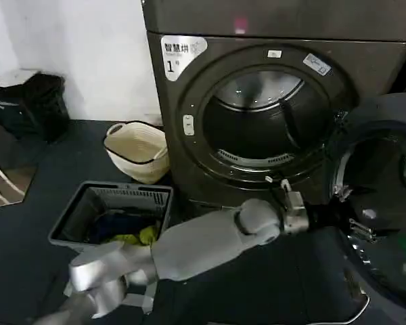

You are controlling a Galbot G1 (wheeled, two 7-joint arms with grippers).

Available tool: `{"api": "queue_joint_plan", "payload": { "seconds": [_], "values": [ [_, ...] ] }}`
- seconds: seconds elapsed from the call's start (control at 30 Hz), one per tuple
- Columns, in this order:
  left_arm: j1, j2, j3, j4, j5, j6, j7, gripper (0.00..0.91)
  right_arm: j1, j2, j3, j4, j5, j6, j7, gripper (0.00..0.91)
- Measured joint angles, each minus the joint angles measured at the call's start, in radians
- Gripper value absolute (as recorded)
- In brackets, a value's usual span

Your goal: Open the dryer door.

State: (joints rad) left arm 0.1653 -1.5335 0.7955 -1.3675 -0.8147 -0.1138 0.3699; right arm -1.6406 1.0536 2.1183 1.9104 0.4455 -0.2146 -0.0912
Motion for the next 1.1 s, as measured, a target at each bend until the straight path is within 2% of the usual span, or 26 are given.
{"api": "queue_joint_plan", "payload": {
  "seconds": [0.3, 0.63, 0.73, 1.1],
  "values": [
    [-0.001, -0.076, -0.001, 0.056, 0.041, -0.037, -0.032, 0.907, -0.015, 0.002, 0.032, 0.008, 0.003, 0.003, -0.001, 0.907],
    [0.008, -0.076, -0.007, 0.102, 0.050, -0.040, -0.091, 0.907, -0.026, 0.002, 0.054, 0.009, 0.008, 0.001, 0.014, 0.907],
    [0.007, -0.076, -0.007, 0.113, 0.049, -0.045, -0.099, 0.907, -0.028, 0.000, 0.060, 0.006, 0.017, 0.015, 0.012, 0.907],
    [0.014, -0.076, -0.013, 0.159, 0.088, -0.092, -0.138, 0.907, -0.038, -0.007, 0.074, -0.004, 0.028, 0.025, 0.008, 0.907]
  ]
}}
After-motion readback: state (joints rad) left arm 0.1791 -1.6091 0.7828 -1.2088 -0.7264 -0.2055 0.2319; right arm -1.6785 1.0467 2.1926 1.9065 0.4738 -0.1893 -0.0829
